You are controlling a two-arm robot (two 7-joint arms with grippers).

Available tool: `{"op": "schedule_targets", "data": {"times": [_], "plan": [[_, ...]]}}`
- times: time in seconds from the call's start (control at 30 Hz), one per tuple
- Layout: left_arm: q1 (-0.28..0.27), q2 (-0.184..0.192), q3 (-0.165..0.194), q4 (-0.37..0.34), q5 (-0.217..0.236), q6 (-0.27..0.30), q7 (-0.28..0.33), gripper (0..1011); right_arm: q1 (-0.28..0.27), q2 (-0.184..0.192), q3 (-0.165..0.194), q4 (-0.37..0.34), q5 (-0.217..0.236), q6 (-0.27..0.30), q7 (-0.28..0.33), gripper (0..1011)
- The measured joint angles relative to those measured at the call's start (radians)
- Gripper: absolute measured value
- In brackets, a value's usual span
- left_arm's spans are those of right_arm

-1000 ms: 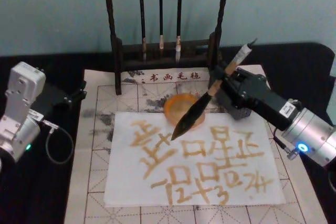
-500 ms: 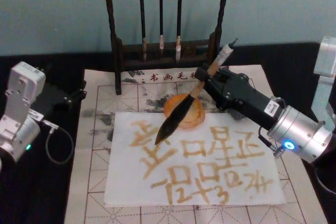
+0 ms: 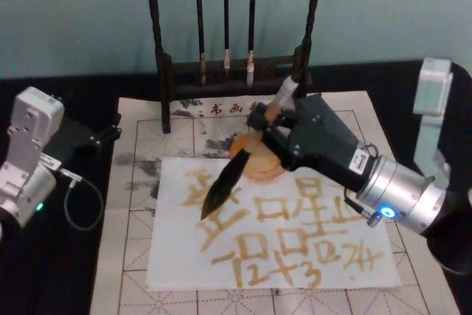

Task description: Pick up the brush from the inkstone, write on the paper, then place the brush back to its original position.

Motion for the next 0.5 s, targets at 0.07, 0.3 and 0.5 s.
{"op": "schedule_targets", "data": {"times": [0.07,0.3,0.5], "plan": [[0.000,0.000,0.000,0.000,0.000,0.000,0.000,1001,0.003,0.000,-0.007,0.003,-0.009,-0.005,0.006,182],[0.000,0.000,0.000,0.000,0.000,0.000,0.000,1001,0.013,-0.003,-0.033,0.012,-0.043,-0.034,0.037,182],[0.000,0.000,0.000,0.000,0.000,0.000,0.000,1001,0.017,-0.001,-0.050,0.015,-0.063,-0.054,0.066,182]]}}
